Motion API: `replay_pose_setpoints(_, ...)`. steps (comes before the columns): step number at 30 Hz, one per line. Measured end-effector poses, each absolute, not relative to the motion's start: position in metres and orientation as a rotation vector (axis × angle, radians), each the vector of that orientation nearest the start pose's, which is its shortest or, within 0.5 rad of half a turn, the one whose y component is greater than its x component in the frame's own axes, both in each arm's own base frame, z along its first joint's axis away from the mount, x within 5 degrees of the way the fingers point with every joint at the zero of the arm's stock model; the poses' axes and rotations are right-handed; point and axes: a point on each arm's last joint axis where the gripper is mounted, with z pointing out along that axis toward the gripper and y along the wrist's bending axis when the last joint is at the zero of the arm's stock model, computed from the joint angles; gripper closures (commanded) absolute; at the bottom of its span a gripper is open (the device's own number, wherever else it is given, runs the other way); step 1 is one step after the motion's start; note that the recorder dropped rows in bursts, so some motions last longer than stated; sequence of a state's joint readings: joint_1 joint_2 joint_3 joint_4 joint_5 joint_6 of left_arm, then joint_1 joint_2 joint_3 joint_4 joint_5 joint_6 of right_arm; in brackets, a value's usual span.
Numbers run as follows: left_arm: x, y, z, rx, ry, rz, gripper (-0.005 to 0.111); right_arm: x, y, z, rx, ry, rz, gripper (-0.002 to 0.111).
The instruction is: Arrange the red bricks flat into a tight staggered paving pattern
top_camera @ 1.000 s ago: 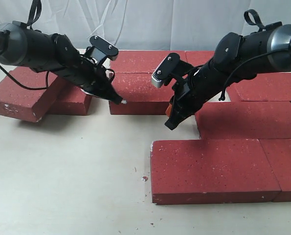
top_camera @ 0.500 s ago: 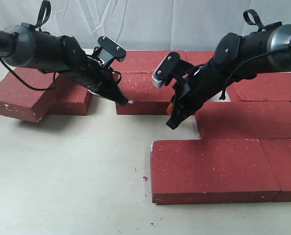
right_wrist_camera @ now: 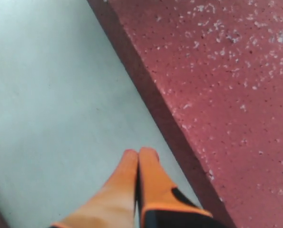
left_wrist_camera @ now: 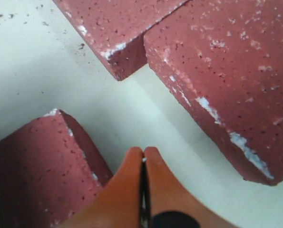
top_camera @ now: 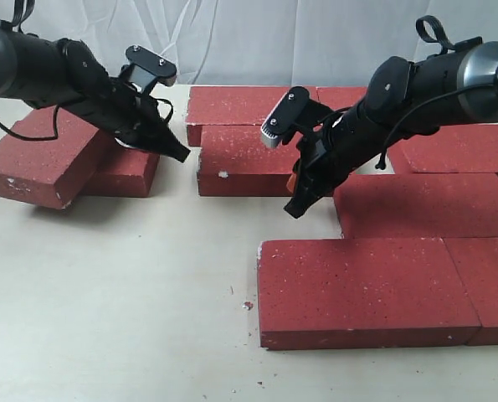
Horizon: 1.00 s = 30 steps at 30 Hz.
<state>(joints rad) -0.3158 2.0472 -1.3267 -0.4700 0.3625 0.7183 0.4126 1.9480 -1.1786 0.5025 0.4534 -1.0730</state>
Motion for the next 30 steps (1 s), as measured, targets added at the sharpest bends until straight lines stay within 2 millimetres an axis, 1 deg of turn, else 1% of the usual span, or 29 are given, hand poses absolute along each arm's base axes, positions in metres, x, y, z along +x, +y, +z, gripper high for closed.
replay_pose_setpoints(3, 0.404, -0.154, 0.14, 0.81, 2.409, -0.222, 0.107, 0.351, 0.174, 0.153, -1.34, 2.249, 0.203, 0.109)
replay_pose_setpoints(5, 0.403, -0.16, 0.137, 0.824, 2.401, -0.22, 0.107, 0.351, 0.173, 0.157, -1.322, 2.247, 0.197, 0.109)
replay_pose_setpoints(9, 0.401, -0.17, 0.136, 0.838, 2.376, -0.217, 0.107, 0.349, 0.17, 0.178, -1.241, 2.242, 0.169, 0.109)
replay_pose_setpoints(12, 0.4, -0.174, 0.136, 0.828, 2.375, -0.231, 0.107, 0.348, 0.164, 0.192, -1.191, 2.255, 0.108, 0.109)
replay_pose_setpoints(15, 0.4, -0.177, 0.135, 0.823, 2.375, -0.238, 0.107, 0.352, 0.15, 0.196, -1.111, 2.304, 0.052, 0.109)
replay_pose_setpoints(21, 0.406, -0.181, 0.126, 0.822, 2.384, -0.246, 0.107, 0.365, 0.108, 0.197, -0.893, 2.41, 0.015, 0.109)
replay_pose_setpoints(24, 0.406, -0.191, 0.12, 0.848, 2.382, -0.254, 0.107, 0.369, 0.091, 0.199, -0.819, 2.432, 0.01, 0.109)
replay_pose_setpoints(26, 0.404, -0.2, 0.117, 0.874, 2.376, -0.262, 0.107, 0.37, 0.087, 0.2, -0.798, 2.44, 0.013, 0.109)
replay_pose_setpoints(30, 0.401, -0.216, 0.115, 0.914, 2.358, -0.275, 0.107, 0.369, 0.087, 0.201, -0.787, 2.443, 0.02, 0.109)
